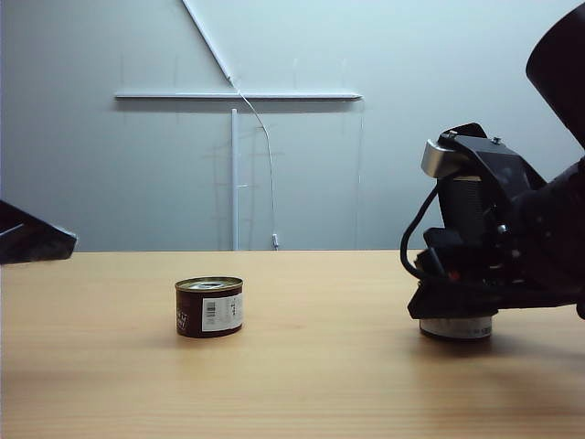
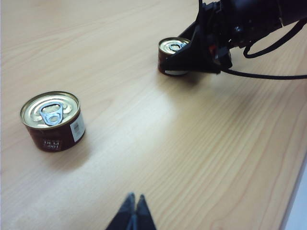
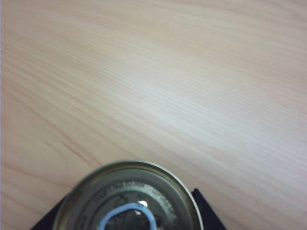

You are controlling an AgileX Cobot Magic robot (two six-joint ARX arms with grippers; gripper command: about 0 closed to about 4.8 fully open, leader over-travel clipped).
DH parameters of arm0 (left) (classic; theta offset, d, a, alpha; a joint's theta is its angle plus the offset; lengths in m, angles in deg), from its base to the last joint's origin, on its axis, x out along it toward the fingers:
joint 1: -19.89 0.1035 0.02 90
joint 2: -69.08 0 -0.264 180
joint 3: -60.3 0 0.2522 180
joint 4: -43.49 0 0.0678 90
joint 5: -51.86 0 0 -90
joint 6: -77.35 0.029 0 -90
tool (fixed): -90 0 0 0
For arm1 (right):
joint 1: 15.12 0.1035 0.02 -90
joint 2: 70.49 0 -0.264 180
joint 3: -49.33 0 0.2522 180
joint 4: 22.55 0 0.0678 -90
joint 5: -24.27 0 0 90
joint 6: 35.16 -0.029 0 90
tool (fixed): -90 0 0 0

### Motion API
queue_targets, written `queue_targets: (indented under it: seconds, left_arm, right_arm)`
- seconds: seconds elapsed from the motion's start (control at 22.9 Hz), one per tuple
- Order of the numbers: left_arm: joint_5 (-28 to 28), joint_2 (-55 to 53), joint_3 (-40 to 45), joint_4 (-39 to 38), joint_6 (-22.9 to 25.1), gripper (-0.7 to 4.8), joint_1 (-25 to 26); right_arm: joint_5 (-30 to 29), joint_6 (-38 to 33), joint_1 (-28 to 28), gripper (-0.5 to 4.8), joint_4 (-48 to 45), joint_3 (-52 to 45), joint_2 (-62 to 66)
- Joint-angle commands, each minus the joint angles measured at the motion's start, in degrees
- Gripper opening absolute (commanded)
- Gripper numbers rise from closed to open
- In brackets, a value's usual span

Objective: Stack a can of tomatoes on the right onto the can of tomatoes on the left.

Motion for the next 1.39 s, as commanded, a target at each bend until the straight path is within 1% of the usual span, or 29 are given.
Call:
queue_targets:
  seconds: [0.04,0.09,0.13,0.22,0.26,0.35,0.44,0.52,0.74,0.87,1.09,1.39]
  left_arm:
    - [0.3,0.0,-0.2,0.7,0.0,-0.04,0.7]
    - [0.3,0.0,-0.2,0.7,0.0,-0.04,1.5]
    - [0.2,0.0,-0.2,0.7,0.0,-0.04,3.3]
    - [0.2,0.0,-0.2,0.7,0.0,-0.04,5.9]
    - [0.2,0.0,-0.2,0.7,0.0,-0.04,7.2]
    - [0.2,0.1,-0.2,0.7,0.0,-0.04,10.8]
    - [0.0,0.3,-0.2,0.7,0.0,-0.04,12.4]
    - [0.2,0.7,-0.2,0.7,0.0,-0.04,12.5]
    - [0.2,1.1,-0.2,0.8,0.0,-0.04,12.8]
    - [0.2,1.1,-0.2,0.8,0.0,-0.04,13.0]
    - [0.2,1.1,-0.2,0.7,0.0,-0.04,14.8]
    - [0.2,1.1,-0.2,0.7,0.0,-0.04,15.7]
  right_arm:
    - [-1.8,-0.3,0.1,1.11,-4.0,0.5,-0.2]
    - [-3.1,-0.3,0.1,1.11,-4.0,1.0,-0.2]
    - [-8.0,-0.8,0.3,1.11,-3.9,3.0,-0.2]
    - [-13.4,-1.2,0.8,1.10,-3.2,5.9,-0.2]
    - [-15.2,-1.2,1.6,0.98,-1.7,8.2,-0.2]
    - [-15.0,-0.7,4.3,0.89,4.4,15.3,0.5]
    - [-15.1,0.2,6.1,0.89,8.7,22.0,3.4]
    - [-15.1,2.4,7.2,0.89,11.5,26.1,6.1]
    - [-15.3,5.2,9.2,0.89,17.9,33.5,12.5]
    - [-15.3,7.9,11.6,0.89,19.8,37.9,17.1]
    - [-15.0,7.9,13.8,0.89,20.3,38.6,17.7]
    - [-15.1,7.9,14.0,0.89,20.5,38.7,18.7]
